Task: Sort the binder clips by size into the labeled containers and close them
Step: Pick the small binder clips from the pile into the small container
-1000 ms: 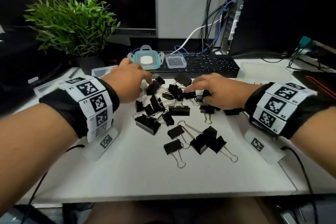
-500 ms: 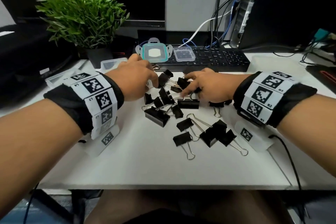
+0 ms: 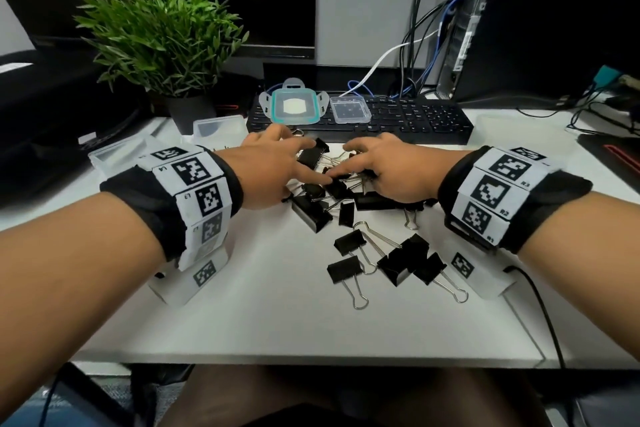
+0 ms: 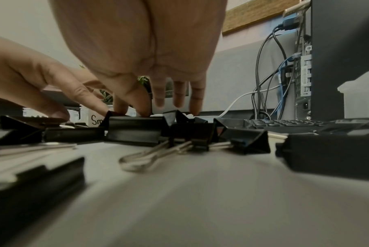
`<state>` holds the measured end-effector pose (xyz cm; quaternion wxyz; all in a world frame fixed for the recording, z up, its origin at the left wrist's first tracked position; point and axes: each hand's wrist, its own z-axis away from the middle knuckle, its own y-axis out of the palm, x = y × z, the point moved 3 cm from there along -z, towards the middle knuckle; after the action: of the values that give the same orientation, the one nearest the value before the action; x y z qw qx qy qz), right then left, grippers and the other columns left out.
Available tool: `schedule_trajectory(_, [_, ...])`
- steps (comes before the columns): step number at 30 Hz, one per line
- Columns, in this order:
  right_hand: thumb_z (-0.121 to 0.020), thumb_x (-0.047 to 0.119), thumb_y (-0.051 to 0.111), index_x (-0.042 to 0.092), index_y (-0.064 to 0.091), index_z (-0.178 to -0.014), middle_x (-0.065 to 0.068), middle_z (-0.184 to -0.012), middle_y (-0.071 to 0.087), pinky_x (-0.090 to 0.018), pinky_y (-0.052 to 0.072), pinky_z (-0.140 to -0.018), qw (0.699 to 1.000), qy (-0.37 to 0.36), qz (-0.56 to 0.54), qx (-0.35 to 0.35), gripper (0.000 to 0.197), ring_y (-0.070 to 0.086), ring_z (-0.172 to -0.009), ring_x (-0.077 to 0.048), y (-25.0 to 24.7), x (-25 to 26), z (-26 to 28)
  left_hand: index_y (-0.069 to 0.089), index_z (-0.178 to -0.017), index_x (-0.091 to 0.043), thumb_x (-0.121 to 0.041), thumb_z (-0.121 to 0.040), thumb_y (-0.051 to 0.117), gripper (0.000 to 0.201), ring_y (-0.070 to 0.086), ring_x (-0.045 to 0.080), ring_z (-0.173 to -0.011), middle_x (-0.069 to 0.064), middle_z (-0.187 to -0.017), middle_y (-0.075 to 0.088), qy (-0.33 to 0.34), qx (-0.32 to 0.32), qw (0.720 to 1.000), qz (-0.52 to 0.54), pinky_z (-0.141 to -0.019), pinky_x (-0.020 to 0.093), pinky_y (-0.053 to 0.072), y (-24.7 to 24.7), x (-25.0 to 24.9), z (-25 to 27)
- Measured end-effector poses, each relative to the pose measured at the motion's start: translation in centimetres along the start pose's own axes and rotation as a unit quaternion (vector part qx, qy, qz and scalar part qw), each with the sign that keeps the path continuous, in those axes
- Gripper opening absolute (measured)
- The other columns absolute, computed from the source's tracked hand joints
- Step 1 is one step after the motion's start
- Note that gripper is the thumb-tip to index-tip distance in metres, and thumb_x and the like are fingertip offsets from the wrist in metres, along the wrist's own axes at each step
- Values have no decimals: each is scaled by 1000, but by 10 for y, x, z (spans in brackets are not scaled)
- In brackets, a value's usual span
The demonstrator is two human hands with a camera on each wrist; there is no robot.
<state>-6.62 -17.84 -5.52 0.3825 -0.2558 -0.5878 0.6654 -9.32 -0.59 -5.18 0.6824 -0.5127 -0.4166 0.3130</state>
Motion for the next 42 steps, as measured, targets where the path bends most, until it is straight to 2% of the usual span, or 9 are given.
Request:
schedule_trajectory(5, [-85, -5, 48, 45, 40, -138, 2, -147, 32, -44, 32, -108, 996, 77, 1, -35, 73, 28, -129, -29, -8, -10, 2, 53, -125, -47, -24, -92, 54, 40, 21, 18, -130, -10, -145, 34, 9, -76, 996, 56, -103, 37, 30, -7, -1, 2])
schedule_trajectory(9, [-87, 1, 52, 35, 50, -132, -3, -136, 44, -40, 38, -103, 993, 101, -12, -63, 57, 36, -126, -28, -11, -9, 1, 69, -106, -33, -26, -88, 60, 21, 43, 15, -108, -10, -113, 61, 107, -159, 974, 122, -93, 33, 41, -18, -23, 8])
schedule_trajectory(12, [-92, 7, 49, 25, 55, -129, -5, -133, 49, -29, 40, -91, 991, 130, 25, -25, 42, 45, -122, -27, -15, -9, 5, 67, -110, -30, -38, -88, 59, 24, 49, 11, -101, -9, -105, 63, 182, -161, 958, 155, -86, 20, 36, -27, -58, 15])
schedule_trajectory(17, [-88, 7, 50, 13, 66, -102, -3, -106, 64, -25, 41, -74, 990, 117, -21, -75, 22, 58, -101, -23, -12, -13, 12, 55, -127, -38, -49, -90, 51, 39, 43, 8, -109, -9, -115, 56, 271, -106, 944, 155, -90, 21, 34, -35, -104, 15])
schedule_trajectory(20, [-86, 10, 51, 9, 66, -91, -6, -95, 67, -23, 40, -70, 989, 101, -53, -93, 16, 60, -90, -22, -10, -17, 15, 55, -125, -43, -53, -89, 51, 38, 38, 5, -113, -12, -120, 50, 267, -62, 956, 104, -83, 15, 26, -30, -109, 9])
schedule_trajectory(25, [-85, 9, 54, 8, 66, -89, -6, -90, 67, -21, 39, -57, 992, 70, -61, -89, 12, 58, -78, -18, -9, -21, 21, 68, -100, -31, -43, -89, 54, 21, 42, -1, -105, -16, -112, 54, 240, -57, 963, 108, -77, 12, 29, -23, -93, 8])
schedule_trajectory(29, [-81, 8, 64, 14, 59, -70, 3, -68, 59, -20, 40, -57, 990, 50, -119, -51, 14, 48, -58, -6, -10, -24, 24, 62, -81, -21, -38, -88, 52, 21, 45, 6, -99, -11, -102, 57, 176, -83, 976, 97, -82, 22, 42, -23, -81, 6])
schedule_trajectory(36, [-69, 31, 81, 13, 71, -77, 5, -68, 67, -20, 43, -62, 982, 47, -143, 112, 22, 51, -60, -6, -9, -29, 38, 65, -85, -22, -31, -87, 50, 17, 52, 12, -96, -8, -98, 59, 85, -69, 989, 101, -84, 34, 48, -19, -60, -4])
schedule_trajectory(42, [-62, 36, 86, 18, 71, -80, 12, -69, 65, -22, 47, -69, 982, 68, -76, 158, 30, 53, -62, -4, -2, -18, 39, 66, -90, -22, -30, -89, 48, 19, 54, 13, -94, -8, -95, 59, 54, -78, 990, 100, -81, 34, 49, -20, -50, -8])
